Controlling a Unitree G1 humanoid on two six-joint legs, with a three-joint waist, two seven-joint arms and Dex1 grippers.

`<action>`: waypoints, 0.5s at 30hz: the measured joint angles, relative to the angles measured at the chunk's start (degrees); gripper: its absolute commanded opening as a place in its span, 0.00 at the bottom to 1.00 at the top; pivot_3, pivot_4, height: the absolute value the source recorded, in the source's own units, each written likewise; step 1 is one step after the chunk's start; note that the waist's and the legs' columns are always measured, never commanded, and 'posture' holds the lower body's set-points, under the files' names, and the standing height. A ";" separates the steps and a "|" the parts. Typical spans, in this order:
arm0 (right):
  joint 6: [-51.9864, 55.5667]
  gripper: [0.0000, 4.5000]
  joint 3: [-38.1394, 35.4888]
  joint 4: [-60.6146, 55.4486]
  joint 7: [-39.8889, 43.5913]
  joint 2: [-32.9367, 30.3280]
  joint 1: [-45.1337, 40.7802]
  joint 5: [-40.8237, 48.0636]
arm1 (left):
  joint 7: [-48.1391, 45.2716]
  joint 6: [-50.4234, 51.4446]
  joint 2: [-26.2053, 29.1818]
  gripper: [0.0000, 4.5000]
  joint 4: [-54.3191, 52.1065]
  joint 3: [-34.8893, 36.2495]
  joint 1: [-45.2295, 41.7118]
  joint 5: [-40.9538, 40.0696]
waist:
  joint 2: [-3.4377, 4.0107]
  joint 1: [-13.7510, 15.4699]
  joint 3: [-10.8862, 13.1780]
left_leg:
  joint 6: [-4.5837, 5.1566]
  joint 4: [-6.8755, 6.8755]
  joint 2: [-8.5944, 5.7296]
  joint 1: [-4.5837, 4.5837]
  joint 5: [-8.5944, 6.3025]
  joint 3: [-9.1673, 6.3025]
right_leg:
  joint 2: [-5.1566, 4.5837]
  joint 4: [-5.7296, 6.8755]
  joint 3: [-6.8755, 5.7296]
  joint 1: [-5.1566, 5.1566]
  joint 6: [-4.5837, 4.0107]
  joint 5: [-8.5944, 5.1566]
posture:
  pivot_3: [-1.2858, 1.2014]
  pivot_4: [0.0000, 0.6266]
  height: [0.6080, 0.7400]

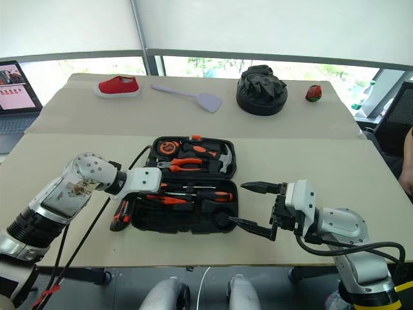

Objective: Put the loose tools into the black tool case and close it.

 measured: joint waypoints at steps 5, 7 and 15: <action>0.00 1.00 0.22 0.01 -0.25 0.31 -0.04 -0.07 | -0.43 3.27 -0.52 0.32 -0.30 0.32 -0.12 -0.28 | 0.00 -0.26 0.00 | 0.00 0.00 -0.01 0.05 0.00 0.02 | -0.01 0.09 0.06 0.00 0.00 -0.02 | 0.52 0.24 1.00; 0.00 1.00 0.46 0.04 -0.25 0.46 -0.12 -0.13 | -0.42 5.17 -2.00 0.45 -0.24 0.81 0.20 -1.67 | 0.00 -0.14 0.00 | 0.00 0.01 -0.02 0.02 0.00 0.02 | -0.06 0.13 0.07 -0.02 0.03 -0.03 | 0.52 0.24 1.00; -0.03 1.00 0.85 1.41 0.73 0.82 -1.16 -0.37 | -1.44 4.65 -3.36 0.67 -0.35 4.74 0.17 -7.18 | -0.01 0.51 0.01 | 0.00 0.11 -0.06 -0.11 0.00 -0.01 | -0.08 0.18 0.06 -0.09 0.04 -0.04 | 0.52 0.24 1.00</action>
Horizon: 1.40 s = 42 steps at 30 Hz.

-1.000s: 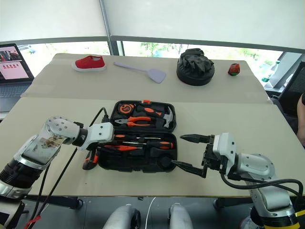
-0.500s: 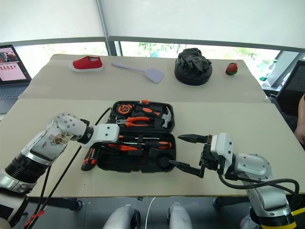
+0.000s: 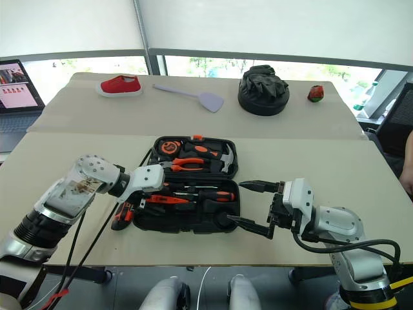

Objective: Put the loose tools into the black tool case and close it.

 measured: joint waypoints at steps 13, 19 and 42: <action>-1.31 1.00 2.54 4.01 1.38 2.94 -3.41 -2.44 | 4.52 -8.47 -2.87 0.09 3.64 8.26 7.40 -5.23 | 0.01 -0.14 0.00 | 0.00 0.00 0.02 0.04 0.00 0.00 | -0.01 0.07 0.02 0.00 -0.01 0.00 | 0.52 0.24 1.00; -2.57 1.00 2.31 4.05 1.30 2.85 -3.20 -3.04 | 5.30 -12.59 -3.40 0.00 5.66 8.16 10.85 -4.63 | 0.01 0.20 0.00 | 0.00 0.02 0.02 0.03 0.00 -0.01 | -0.08 0.06 0.00 0.03 0.00 0.00 | 0.52 0.24 1.00; -4.84 1.00 -0.13 4.11 1.36 1.84 -0.78 -3.70 | 11.45 -14.05 -5.52 0.06 2.10 23.27 27.51 -14.77 | 0.04 -0.91 -0.02 | 0.00 -0.06 0.19 0.17 0.00 0.00 | -0.05 0.12 0.08 0.00 -0.04 -0.01 | 0.52 0.24 1.00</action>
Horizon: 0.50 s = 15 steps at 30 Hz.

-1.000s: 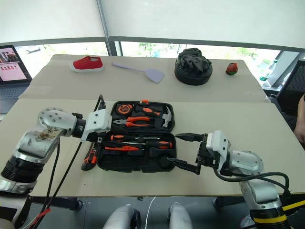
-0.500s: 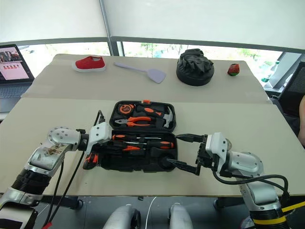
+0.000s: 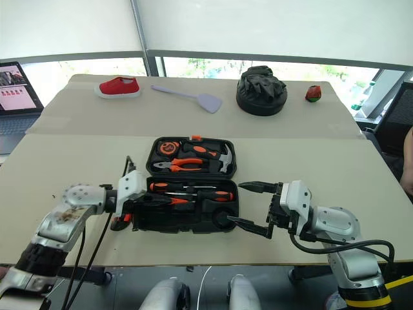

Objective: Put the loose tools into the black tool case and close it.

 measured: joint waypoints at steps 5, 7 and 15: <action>-2.90 1.00 -0.14 2.13 1.78 1.10 -0.62 0.14 | 2.76 -1.24 1.19 0.43 -3.84 20.82 15.04 -6.45 | 0.04 -0.35 0.02 | -0.01 -0.12 -0.02 0.10 0.00 0.02 | -0.18 -0.04 -0.03 0.06 -0.01 -0.01 | 0.52 0.24 1.00; -2.91 1.00 0.02 2.30 2.38 1.29 -0.68 0.24 | 3.63 -1.20 1.18 0.60 -4.01 25.12 20.60 -6.64 | 0.05 -0.30 0.03 | -0.01 -0.12 -0.04 0.09 -0.01 0.02 | -0.21 -0.07 -0.05 0.07 -0.01 -0.01 | 0.52 0.24 1.00; -0.65 1.00 0.58 3.20 3.82 2.43 0.06 2.50 | 13.76 -4.86 -4.07 0.99 3.37 47.25 36.32 -7.13 | 0.05 0.97 0.04 | -0.03 -0.14 -0.09 0.16 -0.01 -0.03 | -0.41 -0.15 -0.31 0.04 -0.07 -0.06 | 0.52 0.24 1.00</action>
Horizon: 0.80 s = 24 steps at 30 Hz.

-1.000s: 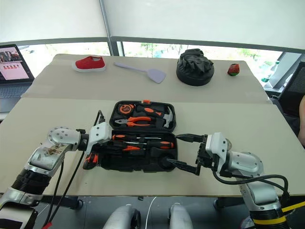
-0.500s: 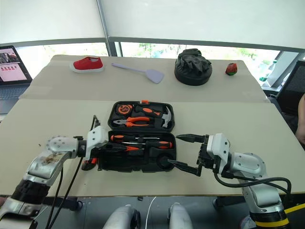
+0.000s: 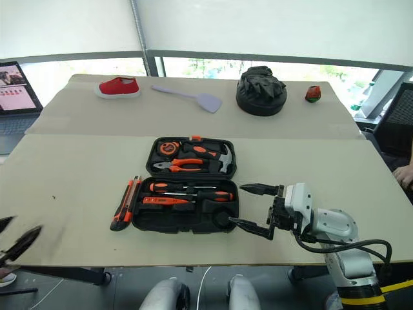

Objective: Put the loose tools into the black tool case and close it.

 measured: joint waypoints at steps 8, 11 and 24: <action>-3.56 1.00 0.01 -0.88 0.66 3.76 -2.44 0.77 | 8.09 22.69 3.13 0.99 -18.59 -6.74 1.90 -7.98 | -0.11 0.11 -0.06 | -0.01 -0.03 0.03 -0.04 0.00 -0.02 | 0.00 -0.28 -0.06 0.09 0.04 0.04 | 0.52 0.24 1.00; -3.08 1.00 0.21 -4.36 0.46 4.02 -2.94 2.52 | 11.80 29.67 4.73 0.99 -25.68 -9.22 -0.11 -10.88 | -0.11 -0.18 -0.07 | -0.06 -0.24 -0.01 -0.05 0.02 -0.02 | 0.00 -0.14 0.04 0.06 0.01 0.07 | 0.52 0.24 1.00; -1.40 1.00 0.89 -5.64 -2.12 3.79 -6.28 3.14 | 42.08 62.89 2.08 0.99 -35.55 -29.61 -23.92 -16.93 | -0.03 -0.56 -0.02 | -0.33 -0.43 -0.06 0.21 0.19 -0.12 | 0.25 0.16 0.19 0.08 -0.15 0.03 | 0.52 0.24 1.00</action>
